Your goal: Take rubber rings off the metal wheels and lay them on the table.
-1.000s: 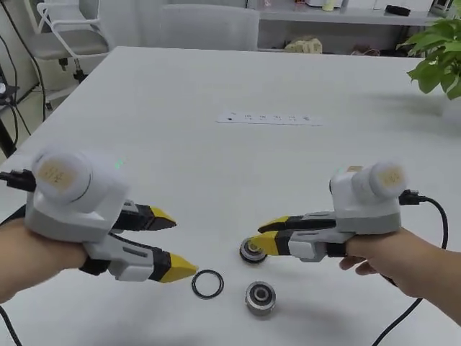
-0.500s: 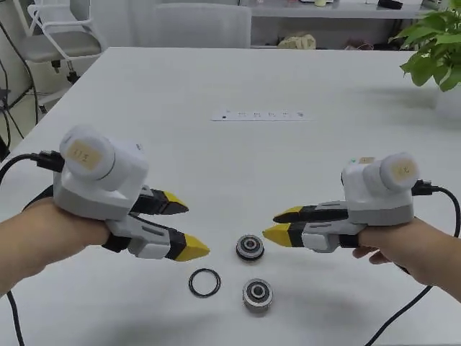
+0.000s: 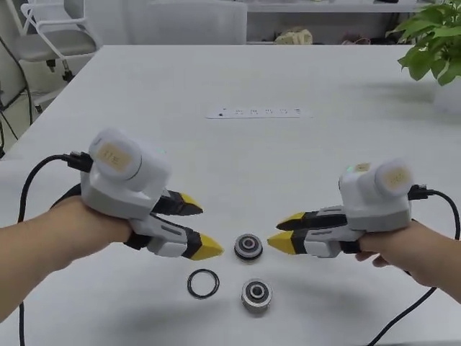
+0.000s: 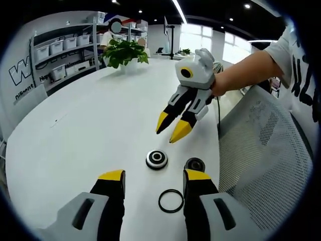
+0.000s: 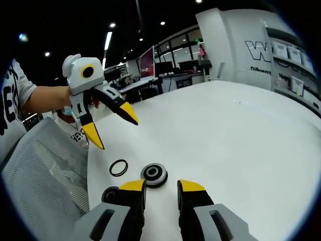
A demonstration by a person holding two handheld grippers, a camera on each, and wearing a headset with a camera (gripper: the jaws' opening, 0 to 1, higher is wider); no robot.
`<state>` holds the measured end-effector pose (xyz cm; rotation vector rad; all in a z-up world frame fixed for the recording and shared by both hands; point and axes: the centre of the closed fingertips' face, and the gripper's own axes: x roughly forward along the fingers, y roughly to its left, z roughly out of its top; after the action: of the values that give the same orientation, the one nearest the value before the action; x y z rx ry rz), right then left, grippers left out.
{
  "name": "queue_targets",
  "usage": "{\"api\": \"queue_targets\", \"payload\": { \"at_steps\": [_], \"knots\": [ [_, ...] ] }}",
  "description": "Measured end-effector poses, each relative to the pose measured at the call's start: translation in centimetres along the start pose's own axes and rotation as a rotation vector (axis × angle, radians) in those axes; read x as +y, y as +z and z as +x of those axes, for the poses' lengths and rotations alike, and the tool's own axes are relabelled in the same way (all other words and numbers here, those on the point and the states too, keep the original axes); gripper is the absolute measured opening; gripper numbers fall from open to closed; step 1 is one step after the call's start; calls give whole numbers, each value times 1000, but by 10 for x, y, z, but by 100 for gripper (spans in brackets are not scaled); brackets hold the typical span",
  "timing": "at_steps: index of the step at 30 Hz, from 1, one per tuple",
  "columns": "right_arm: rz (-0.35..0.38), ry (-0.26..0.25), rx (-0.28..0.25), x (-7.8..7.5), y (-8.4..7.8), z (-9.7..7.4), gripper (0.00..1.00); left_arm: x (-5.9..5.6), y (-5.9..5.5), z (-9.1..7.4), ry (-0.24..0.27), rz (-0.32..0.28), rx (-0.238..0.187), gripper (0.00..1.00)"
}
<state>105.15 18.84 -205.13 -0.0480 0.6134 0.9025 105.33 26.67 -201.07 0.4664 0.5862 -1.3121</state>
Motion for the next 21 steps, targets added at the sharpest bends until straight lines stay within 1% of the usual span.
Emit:
{"api": "queue_targets", "payload": {
  "at_steps": [3, 6, 10, 13, 15, 21],
  "knots": [
    [1, 5, 8, 1, -4, 3, 22, -2, -1, 7, -15, 2, 10, 42],
    [-2, 14, 15, 2, -7, 5, 22, -5, 0, 12, -28, 14, 13, 42],
    [-4, 24, 17, 5, -8, 7, 22, -4, -1, 21, -40, 14, 17, 40],
    [1, 26, 19, 5, -11, 10, 22, -6, -1, 27, -48, 14, 25, 39],
    [7, 27, 21, 5, -13, 11, 22, -4, -3, 33, -54, 14, 31, 38],
    [9, 33, 25, 6, -15, 12, 21, -4, 0, 45, -74, 2, 32, 35]
  ]
}}
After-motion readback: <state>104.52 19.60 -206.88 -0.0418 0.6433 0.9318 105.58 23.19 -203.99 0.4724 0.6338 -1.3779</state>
